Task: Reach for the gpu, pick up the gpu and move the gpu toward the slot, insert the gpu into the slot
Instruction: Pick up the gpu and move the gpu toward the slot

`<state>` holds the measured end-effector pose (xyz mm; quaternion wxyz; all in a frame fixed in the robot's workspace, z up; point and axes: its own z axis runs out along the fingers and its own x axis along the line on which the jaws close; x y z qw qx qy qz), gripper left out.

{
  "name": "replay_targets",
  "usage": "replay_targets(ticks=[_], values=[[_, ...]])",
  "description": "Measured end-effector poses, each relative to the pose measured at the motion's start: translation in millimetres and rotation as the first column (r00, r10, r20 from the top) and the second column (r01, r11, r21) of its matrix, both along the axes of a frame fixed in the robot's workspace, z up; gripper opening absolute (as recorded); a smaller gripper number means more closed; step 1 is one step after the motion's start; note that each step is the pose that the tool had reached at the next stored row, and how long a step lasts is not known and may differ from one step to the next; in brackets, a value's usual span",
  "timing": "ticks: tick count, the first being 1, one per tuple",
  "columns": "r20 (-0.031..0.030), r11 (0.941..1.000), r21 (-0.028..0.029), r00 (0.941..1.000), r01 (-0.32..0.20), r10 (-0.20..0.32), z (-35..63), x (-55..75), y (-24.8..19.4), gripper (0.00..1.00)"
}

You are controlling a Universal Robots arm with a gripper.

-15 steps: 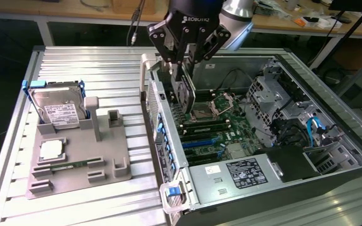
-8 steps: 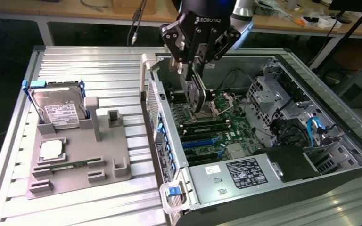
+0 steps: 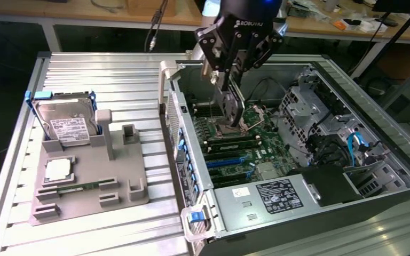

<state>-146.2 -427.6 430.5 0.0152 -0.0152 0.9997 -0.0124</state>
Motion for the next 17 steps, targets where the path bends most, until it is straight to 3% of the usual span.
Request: replay_targets(ticks=[17], values=[[0.0, 1.0, 0.0, 1.0, 0.0, 0.0, -0.1, 55.4, 0.0, 0.27]])
